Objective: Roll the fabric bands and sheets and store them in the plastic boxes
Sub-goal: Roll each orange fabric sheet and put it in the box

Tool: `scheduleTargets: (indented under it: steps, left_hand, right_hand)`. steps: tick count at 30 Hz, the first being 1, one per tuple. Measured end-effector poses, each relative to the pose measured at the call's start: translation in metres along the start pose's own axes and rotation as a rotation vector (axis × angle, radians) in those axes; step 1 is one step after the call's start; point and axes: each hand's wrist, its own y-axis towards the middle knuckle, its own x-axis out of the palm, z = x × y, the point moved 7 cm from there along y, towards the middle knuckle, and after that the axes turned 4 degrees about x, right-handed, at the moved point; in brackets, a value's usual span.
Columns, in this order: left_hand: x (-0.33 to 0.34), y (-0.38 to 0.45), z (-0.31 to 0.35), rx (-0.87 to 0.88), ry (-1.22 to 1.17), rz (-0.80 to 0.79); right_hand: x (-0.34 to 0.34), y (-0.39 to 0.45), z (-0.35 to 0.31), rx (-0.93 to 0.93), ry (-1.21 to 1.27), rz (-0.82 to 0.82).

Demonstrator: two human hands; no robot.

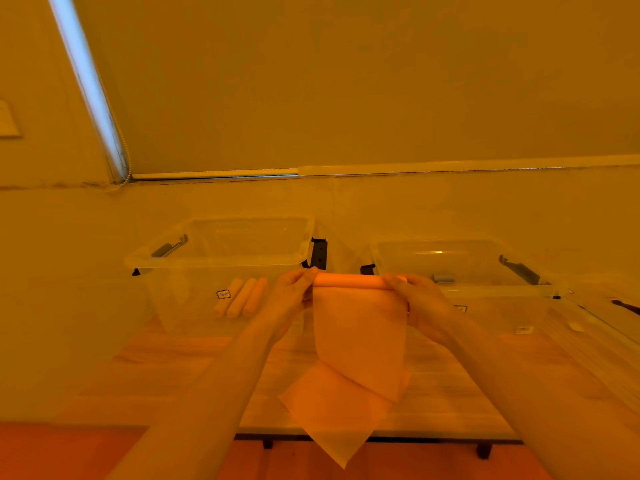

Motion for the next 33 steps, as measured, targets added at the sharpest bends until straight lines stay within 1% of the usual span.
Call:
scheduleTargets:
  steps: [5,10,15,20,24,26,29,33]
  left_hand:
    - [-0.001,0.000,-0.006,-0.030,-0.032,0.026]
    - [0.002,0.000,-0.008,-0.052,0.005,0.075]
    - [0.006,-0.002,0.000,0.027,0.142,-0.007]
    - [0.007,-0.006,-0.001,0.038,0.179,-0.037]
    - [0.011,-0.008,-0.002,-0.010,0.018,-0.108]
    - [0.012,-0.009,0.000,-0.017,-0.020,-0.116]
    - [0.011,-0.009,0.002,-0.028,-0.084,-0.108]
    - [0.011,-0.010,0.000,-0.069,-0.170,-0.125]
  right_hand:
    - [0.003,-0.001,-0.001,-0.022,-0.074,0.022]
    - [0.005,-0.003,-0.005,-0.060,-0.094,0.041]
    - [0.003,-0.005,-0.007,-0.048,-0.049,0.016]
    - [0.003,-0.007,-0.007,-0.052,-0.022,-0.006]
    - [0.004,-0.008,-0.006,-0.037,0.066,-0.031]
    - [0.004,-0.008,-0.006,-0.014,0.115,-0.036]
    - [0.005,-0.008,-0.007,-0.005,0.090,-0.028]
    - [0.000,-0.007,-0.009,-0.037,0.044,-0.007]
